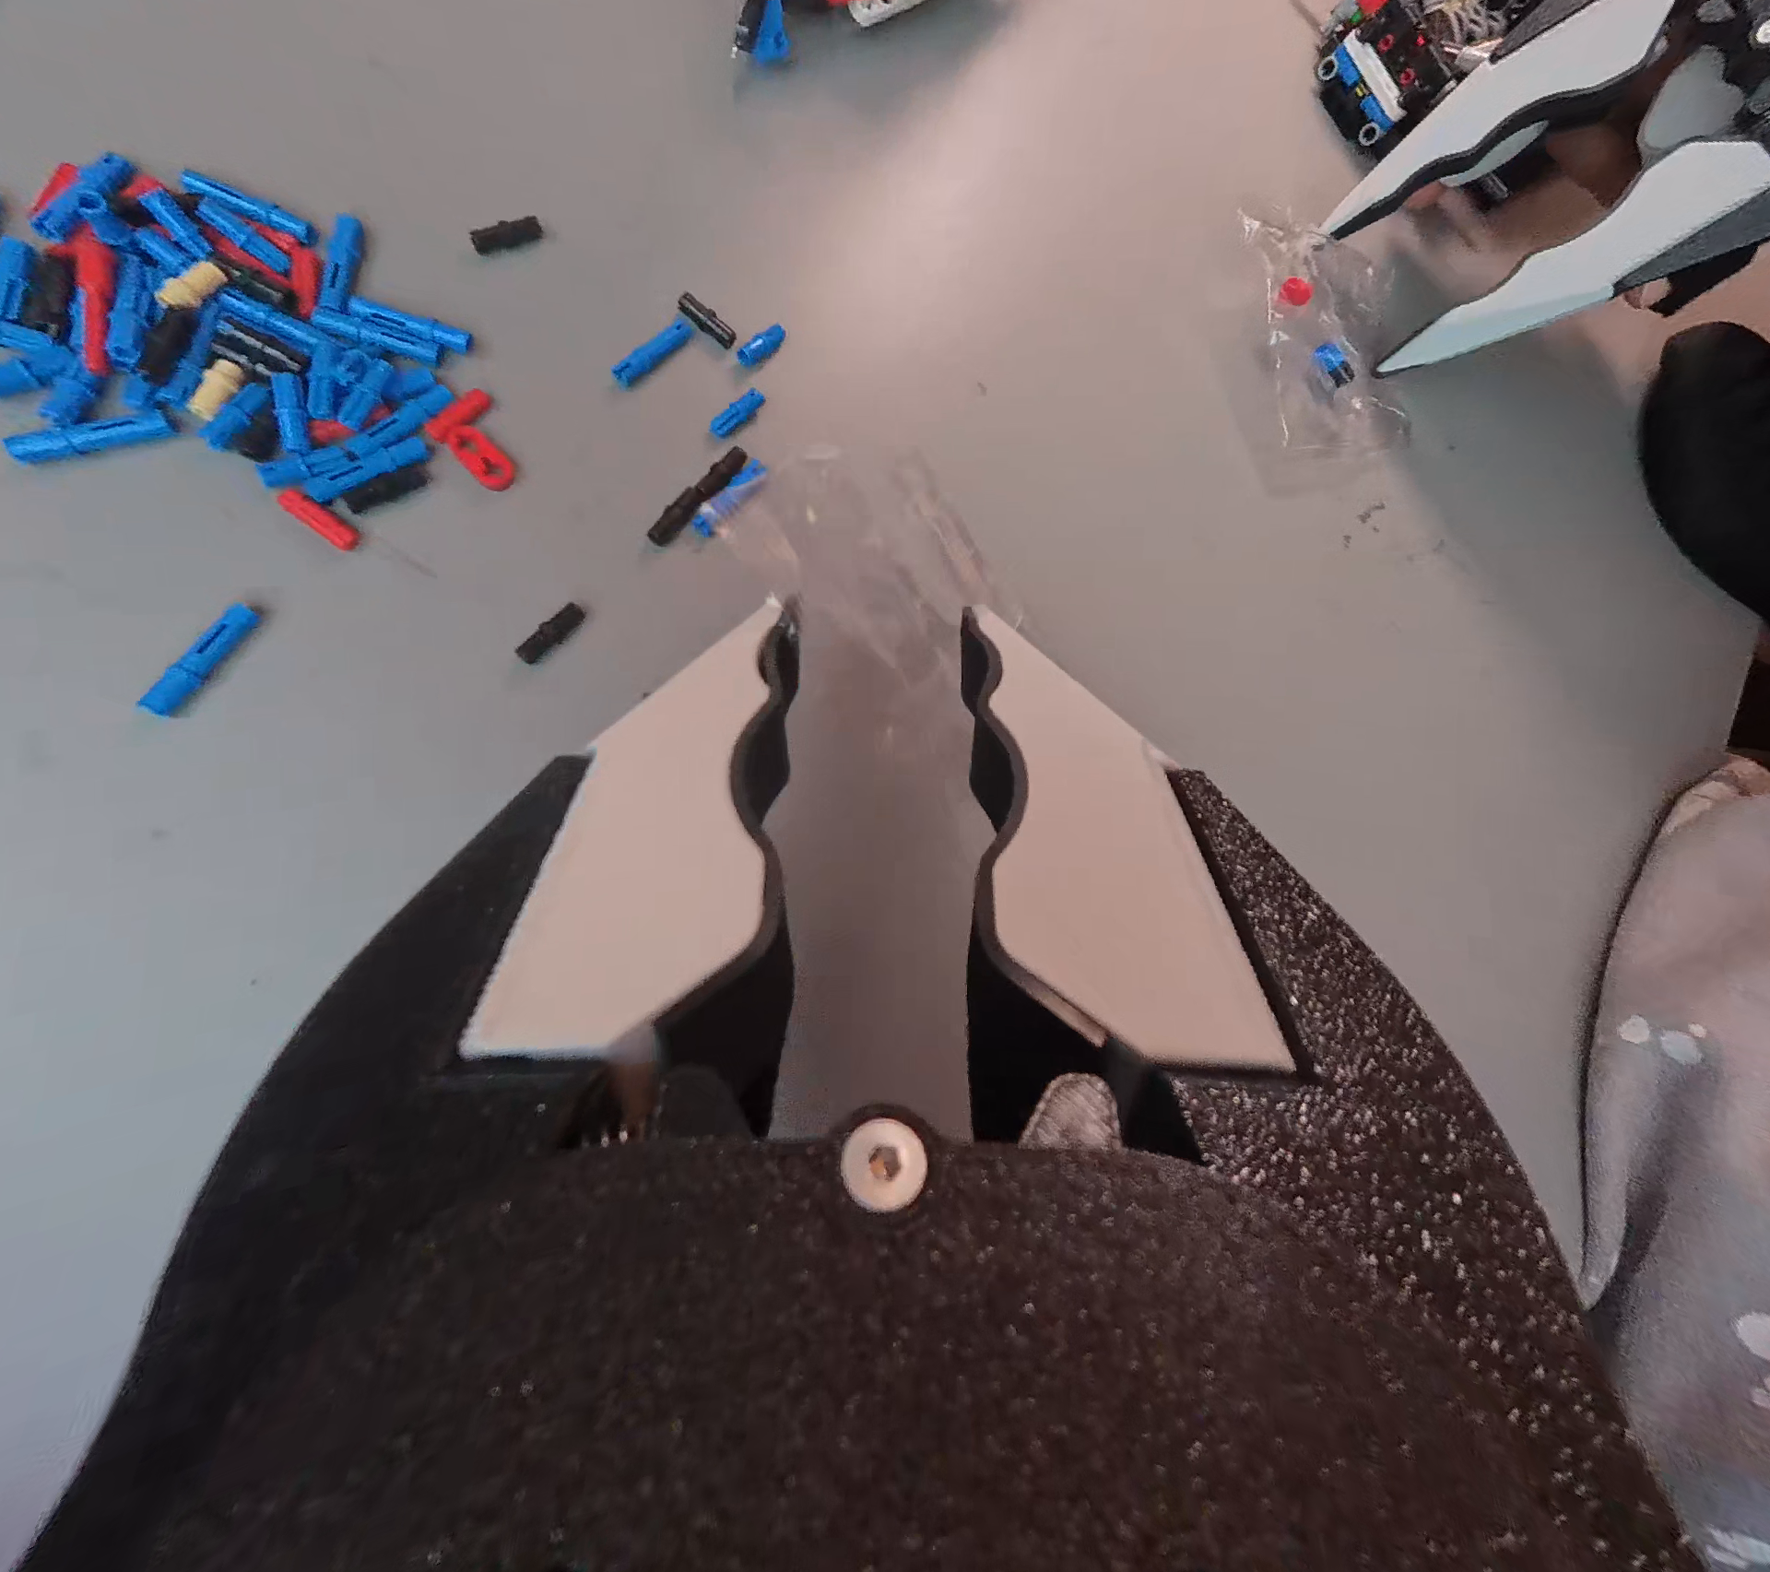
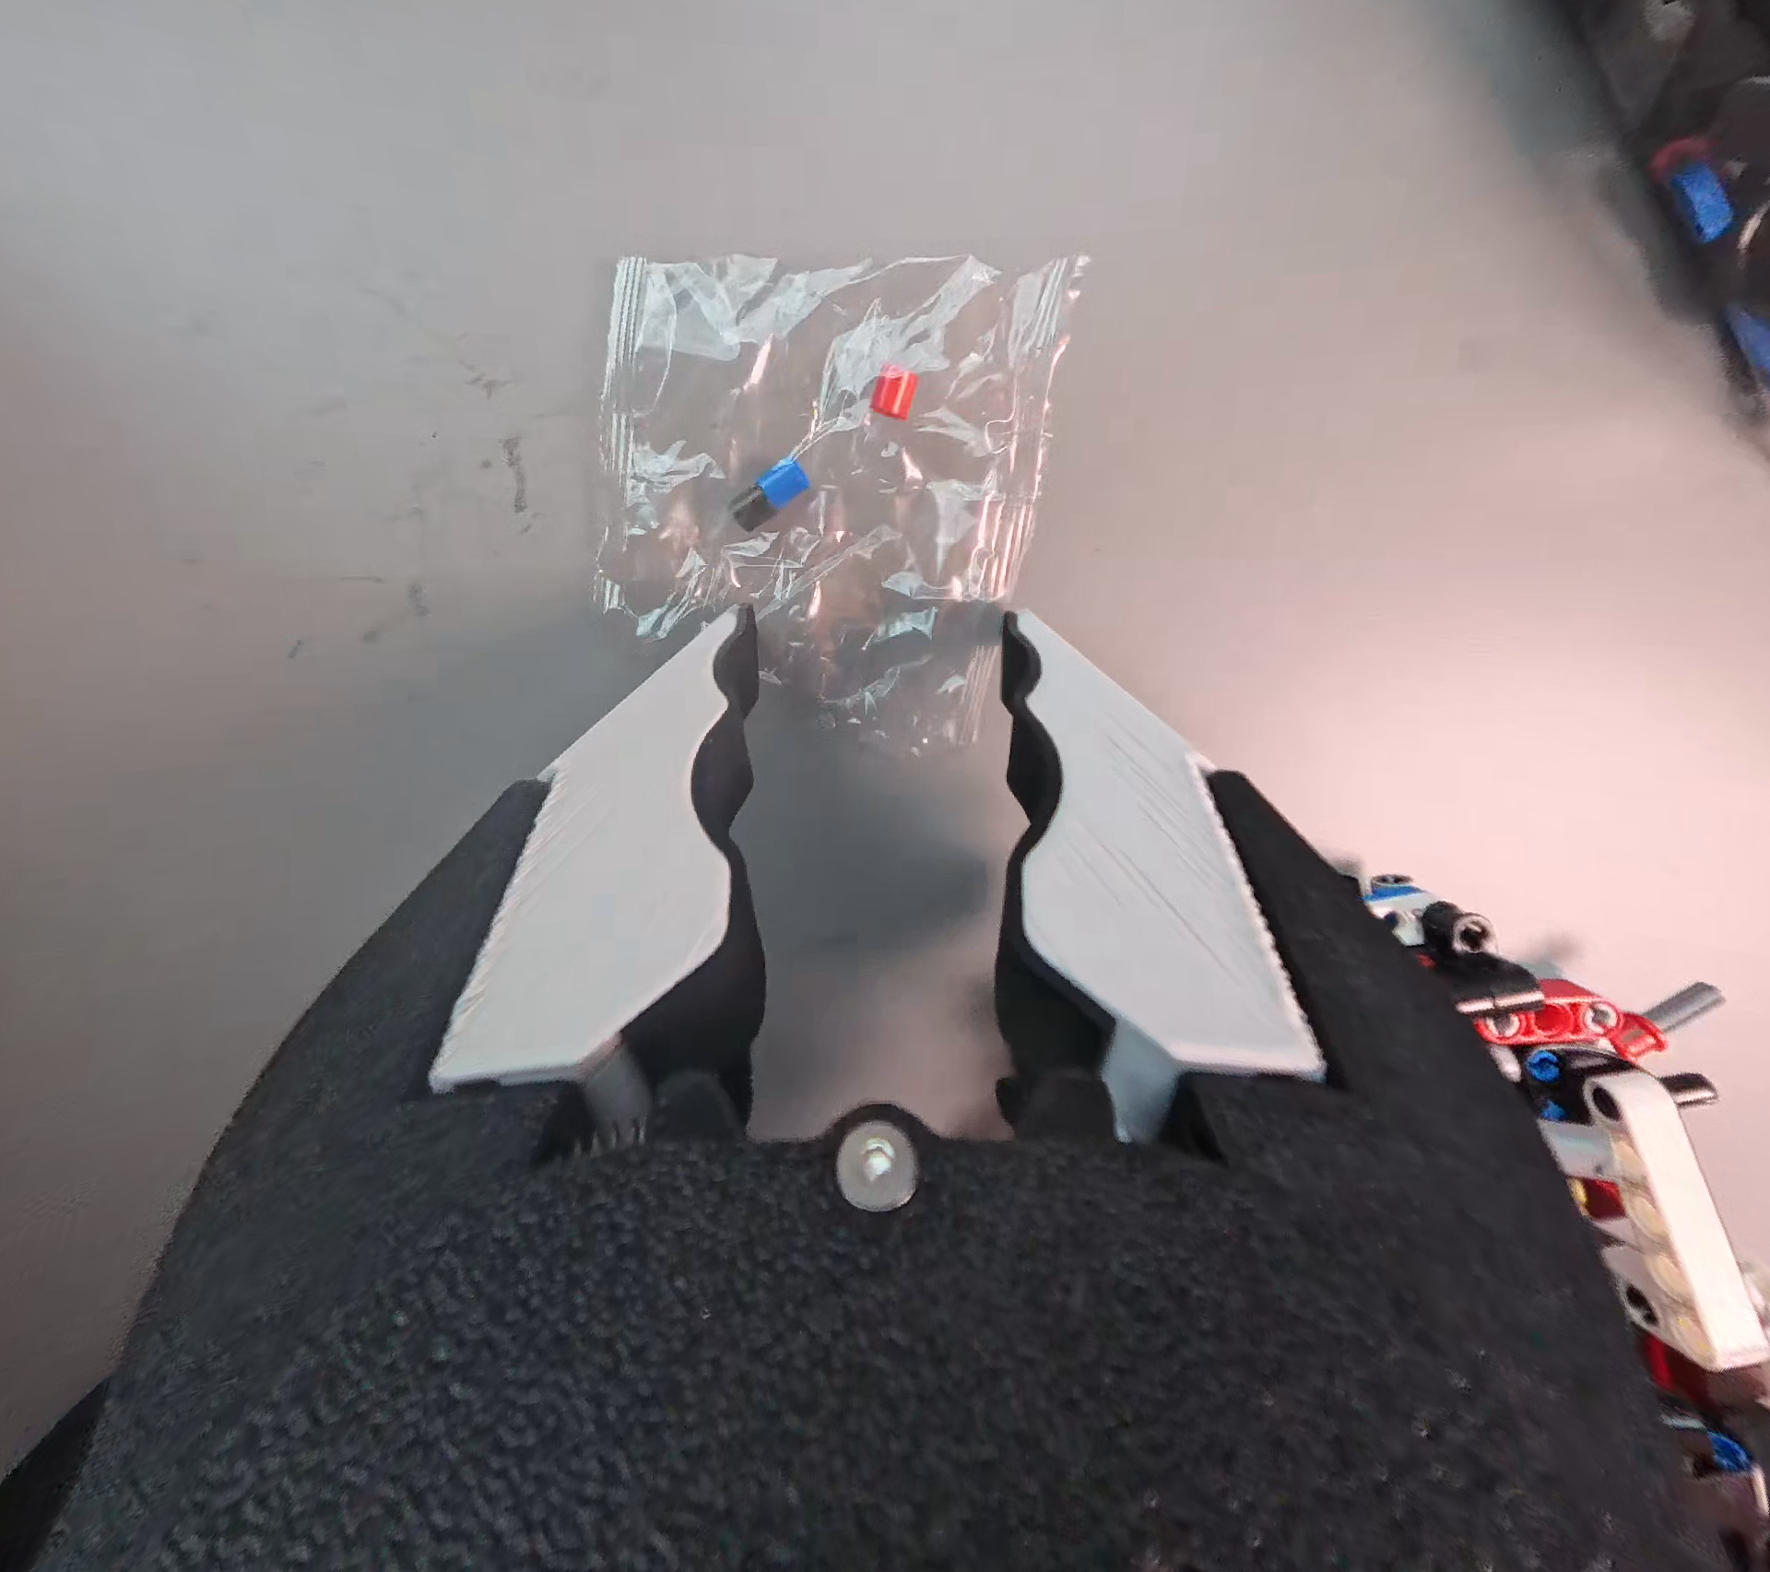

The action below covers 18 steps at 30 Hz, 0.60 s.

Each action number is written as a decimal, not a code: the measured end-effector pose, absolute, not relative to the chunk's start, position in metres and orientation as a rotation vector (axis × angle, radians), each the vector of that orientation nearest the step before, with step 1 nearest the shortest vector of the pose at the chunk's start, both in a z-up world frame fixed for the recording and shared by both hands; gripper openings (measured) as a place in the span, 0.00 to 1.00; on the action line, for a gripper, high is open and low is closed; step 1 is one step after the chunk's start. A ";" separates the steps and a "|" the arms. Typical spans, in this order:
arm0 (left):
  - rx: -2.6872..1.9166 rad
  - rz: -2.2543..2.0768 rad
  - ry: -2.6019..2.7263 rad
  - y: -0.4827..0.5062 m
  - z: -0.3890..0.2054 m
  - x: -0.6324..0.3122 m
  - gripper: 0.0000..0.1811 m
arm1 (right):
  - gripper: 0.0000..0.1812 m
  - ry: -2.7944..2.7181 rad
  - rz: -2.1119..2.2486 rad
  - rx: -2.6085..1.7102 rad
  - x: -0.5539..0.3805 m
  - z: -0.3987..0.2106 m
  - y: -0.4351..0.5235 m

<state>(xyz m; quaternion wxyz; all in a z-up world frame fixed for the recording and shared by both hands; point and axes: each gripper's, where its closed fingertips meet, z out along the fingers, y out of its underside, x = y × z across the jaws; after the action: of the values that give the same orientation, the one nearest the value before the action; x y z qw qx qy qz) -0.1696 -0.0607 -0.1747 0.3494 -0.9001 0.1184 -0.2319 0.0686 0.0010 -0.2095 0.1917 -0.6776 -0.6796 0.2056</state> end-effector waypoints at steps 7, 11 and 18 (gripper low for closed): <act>-2.364 -0.679 0.432 -0.074 -0.181 -0.150 0.24 | 0.16 -1.924 0.614 -1.847 0.066 -0.207 0.000; -2.282 -0.639 0.453 -0.074 -0.163 -0.155 0.41 | 0.12 -1.939 0.607 -1.743 0.064 -0.197 0.002; -1.862 -0.684 0.654 -0.055 -0.081 -0.096 0.51 | 0.06 -2.039 0.660 -1.594 0.049 -0.172 -0.004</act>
<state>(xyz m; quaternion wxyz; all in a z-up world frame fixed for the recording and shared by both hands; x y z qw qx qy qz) -0.0958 -0.0550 -0.0807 0.5025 -0.7707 0.2708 -0.2830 0.0488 -0.0035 -0.1723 0.2329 -0.5803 -0.7424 0.2404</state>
